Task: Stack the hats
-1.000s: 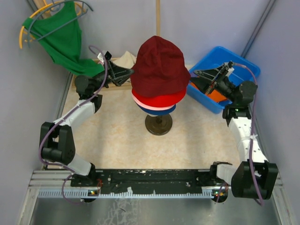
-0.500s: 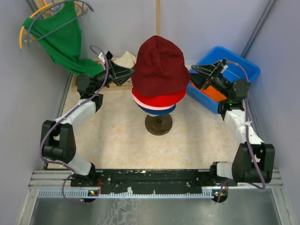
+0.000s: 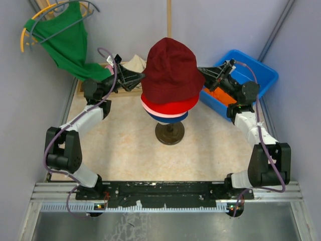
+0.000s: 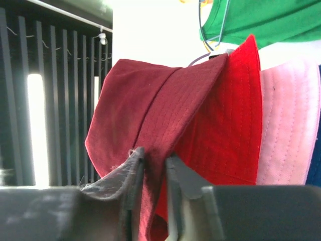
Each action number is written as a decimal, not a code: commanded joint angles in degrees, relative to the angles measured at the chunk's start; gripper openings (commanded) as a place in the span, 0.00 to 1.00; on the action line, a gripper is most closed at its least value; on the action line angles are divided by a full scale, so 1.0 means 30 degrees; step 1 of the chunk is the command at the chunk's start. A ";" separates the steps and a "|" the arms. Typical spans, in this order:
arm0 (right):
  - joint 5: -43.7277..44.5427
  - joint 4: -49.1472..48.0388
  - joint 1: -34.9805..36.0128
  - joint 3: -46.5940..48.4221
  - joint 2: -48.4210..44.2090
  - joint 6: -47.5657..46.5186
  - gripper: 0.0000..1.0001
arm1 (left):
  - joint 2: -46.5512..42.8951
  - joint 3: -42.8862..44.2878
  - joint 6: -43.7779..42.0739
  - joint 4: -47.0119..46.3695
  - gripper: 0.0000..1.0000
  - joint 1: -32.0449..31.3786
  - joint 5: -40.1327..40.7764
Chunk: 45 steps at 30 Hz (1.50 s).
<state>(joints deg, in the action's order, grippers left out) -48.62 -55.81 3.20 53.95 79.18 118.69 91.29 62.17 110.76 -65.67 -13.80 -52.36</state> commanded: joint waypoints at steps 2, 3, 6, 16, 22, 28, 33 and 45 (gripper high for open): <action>0.0695 -0.1722 0.0133 0.0730 -0.0225 0.0444 0.04 | 0.0397 0.0437 -0.0185 -0.0912 0.07 -0.0145 -0.0230; 0.0747 -0.1738 0.0130 0.0647 -0.0270 0.0454 0.00 | 0.0440 0.0382 -0.0105 -0.1007 0.07 -0.0145 -0.0237; 0.0738 -0.1716 0.0095 0.0395 -0.0489 0.0382 0.00 | 0.0501 0.0162 0.0042 -0.1306 0.07 -0.0145 -0.0216; 0.0420 -0.0115 -0.0459 -0.1917 -0.1211 -0.1901 0.00 | 0.0624 -0.0764 0.0385 -0.2278 0.07 -0.0145 -0.0345; 0.0159 0.1561 -0.0454 -0.3057 -0.1456 -0.4053 0.00 | 0.0746 -0.1852 0.0429 -0.2994 0.07 -0.0145 -0.0526; -0.0217 0.2848 -0.0452 -0.4038 -0.1761 -0.5499 0.00 | 0.1438 -0.3434 0.0663 -0.4729 0.06 -0.0145 -0.0682; -0.0501 0.5232 -0.0452 -0.4342 -0.2301 -0.7731 0.00 | 0.1778 -0.4528 0.0678 -0.5593 0.06 -0.0138 -0.0762; -0.0725 0.8891 -0.0452 -0.4245 -0.2336 -1.1100 0.00 | 0.1942 -0.7165 -0.0389 -0.5849 0.05 -0.0145 -0.1093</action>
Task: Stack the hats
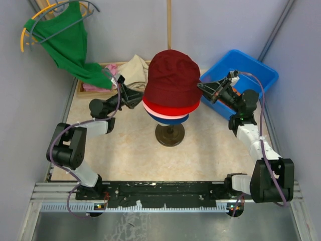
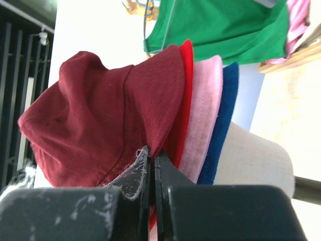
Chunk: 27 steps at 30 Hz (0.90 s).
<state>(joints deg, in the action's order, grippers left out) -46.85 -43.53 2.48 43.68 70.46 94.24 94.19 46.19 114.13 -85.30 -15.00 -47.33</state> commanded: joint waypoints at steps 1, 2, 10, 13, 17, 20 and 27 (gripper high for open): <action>-0.1317 0.4872 -0.0212 -0.0820 0.0542 -0.3003 0.00 | 0.0986 -0.1970 -0.1531 0.0623 0.05 0.0256 -0.2797; -0.1324 0.4893 -0.0226 -0.0805 0.0520 -0.3046 0.00 | 0.1003 -0.2081 -0.1574 0.0640 0.05 0.0256 -0.2808; -0.1365 0.5539 -0.0212 0.0990 0.0191 -0.3264 0.00 | 0.0716 -0.0921 -0.1611 0.0870 0.05 0.0256 -0.2708; -0.1487 0.6131 -0.0135 0.2197 0.0075 -0.3436 0.00 | 0.0625 -0.0852 -0.1599 0.0661 0.05 0.0326 -0.2538; -0.1485 0.6741 0.0142 0.3816 0.0091 -0.3612 0.01 | 0.0389 -0.1044 -0.2276 0.1060 0.06 0.0763 -0.2455; -0.1469 0.7616 0.0204 0.4924 0.0109 -0.4056 0.12 | 0.0193 -0.1154 -0.2997 0.1759 0.06 0.1105 -0.2385; -0.0995 0.9199 -0.0102 0.4887 -0.0009 -0.5461 0.42 | -0.0196 -0.1473 -0.5233 0.3744 0.07 0.2079 -0.2320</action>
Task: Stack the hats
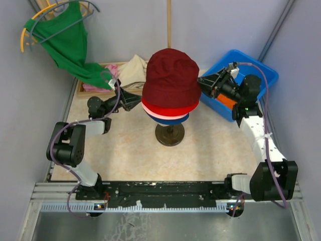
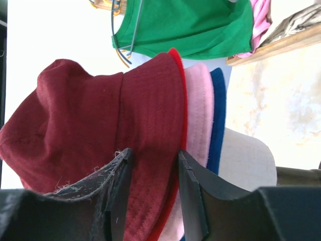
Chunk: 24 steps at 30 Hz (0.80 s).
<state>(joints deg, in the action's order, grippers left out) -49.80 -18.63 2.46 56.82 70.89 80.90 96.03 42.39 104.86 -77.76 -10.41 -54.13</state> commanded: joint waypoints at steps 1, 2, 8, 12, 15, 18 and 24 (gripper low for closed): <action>0.0011 0.0827 -0.0161 0.0425 -0.0115 -0.1055 0.45 | -0.0882 -0.0199 -0.2694 0.2031 0.07 0.0806 -0.0102; 0.0017 0.0920 -0.0258 0.0415 -0.0085 -0.1130 0.47 | -0.0905 -0.0147 -0.3327 0.2542 0.07 0.0967 -0.0181; 0.0456 0.2582 -0.2096 0.0222 0.0101 -0.2940 0.56 | -0.0752 -0.0005 -0.4882 0.4084 0.07 0.1498 -0.0293; 0.0798 0.3721 -0.3377 0.0505 0.1145 -0.4657 0.57 | -0.0485 0.0080 -0.5605 0.4690 0.07 0.1590 -0.0401; 0.2033 0.6341 -0.3800 0.2255 0.2440 -0.7644 0.59 | -0.0341 0.0147 -0.6277 0.5218 0.07 0.1709 -0.0541; 0.4838 1.1728 -0.3717 0.5754 0.4399 -1.3363 0.64 | -0.0617 0.0779 -0.8331 0.8039 0.11 0.1789 -0.0749; 1.1124 1.6591 -0.3249 1.0782 0.8476 -1.8967 0.83 | -0.1153 0.2937 -1.3913 1.5001 0.18 0.1844 -0.0283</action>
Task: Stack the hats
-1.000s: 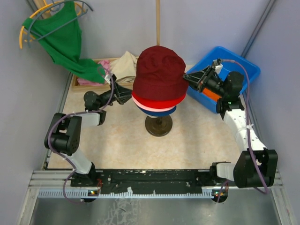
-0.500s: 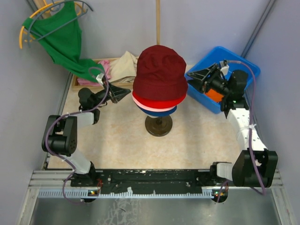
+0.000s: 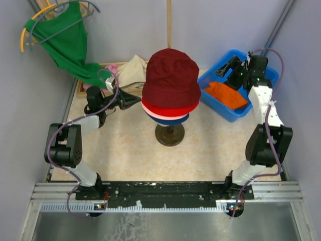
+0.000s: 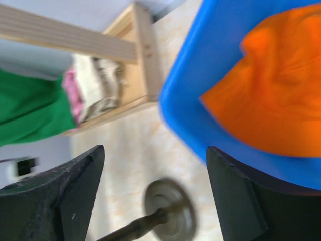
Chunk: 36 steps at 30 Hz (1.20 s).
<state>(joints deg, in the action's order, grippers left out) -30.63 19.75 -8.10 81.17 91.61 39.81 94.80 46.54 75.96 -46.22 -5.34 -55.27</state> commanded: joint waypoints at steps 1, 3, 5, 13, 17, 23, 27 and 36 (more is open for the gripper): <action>0.5417 0.4083 0.0370 0.3312 0.2452 -0.5576 0.86 | -0.0638 0.1827 -0.4589 0.4984 0.18 0.0179 0.0109; 0.6740 0.4362 0.0777 0.4093 0.3480 -0.6157 0.91 | -0.0354 0.2102 -0.4800 0.5297 0.19 0.0256 0.0104; 0.8157 0.4388 0.1224 0.4721 0.4468 -0.6663 0.92 | -0.0081 0.2226 -0.4763 0.5290 0.19 0.0355 0.0137; 1.1283 0.2893 0.2008 0.6653 0.7920 -0.7361 0.90 | 0.0885 0.2618 -0.4989 0.5121 0.19 0.0753 0.0082; 1.2634 0.2405 0.2182 0.8047 0.9623 -0.7618 0.88 | 0.1211 0.2693 -0.5167 0.5318 0.18 0.1030 0.0027; 1.4186 0.2704 0.2373 1.0734 1.2443 -0.7745 0.87 | 0.1679 0.2729 -0.5456 0.5650 0.18 0.1387 0.0067; 1.4391 0.3095 0.2490 1.2225 1.4066 -0.7636 0.86 | 0.2138 0.2671 -0.5470 0.5591 0.16 0.1402 0.0128; 1.4343 0.3667 0.2552 1.2996 1.5362 -0.7544 0.75 | 0.3118 0.3028 -0.4956 0.4966 0.15 0.1448 0.0071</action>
<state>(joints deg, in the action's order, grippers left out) 10.79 31.00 -0.97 117.45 137.47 17.54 103.15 53.52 61.08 -29.52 -1.43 -54.87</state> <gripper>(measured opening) 0.812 0.151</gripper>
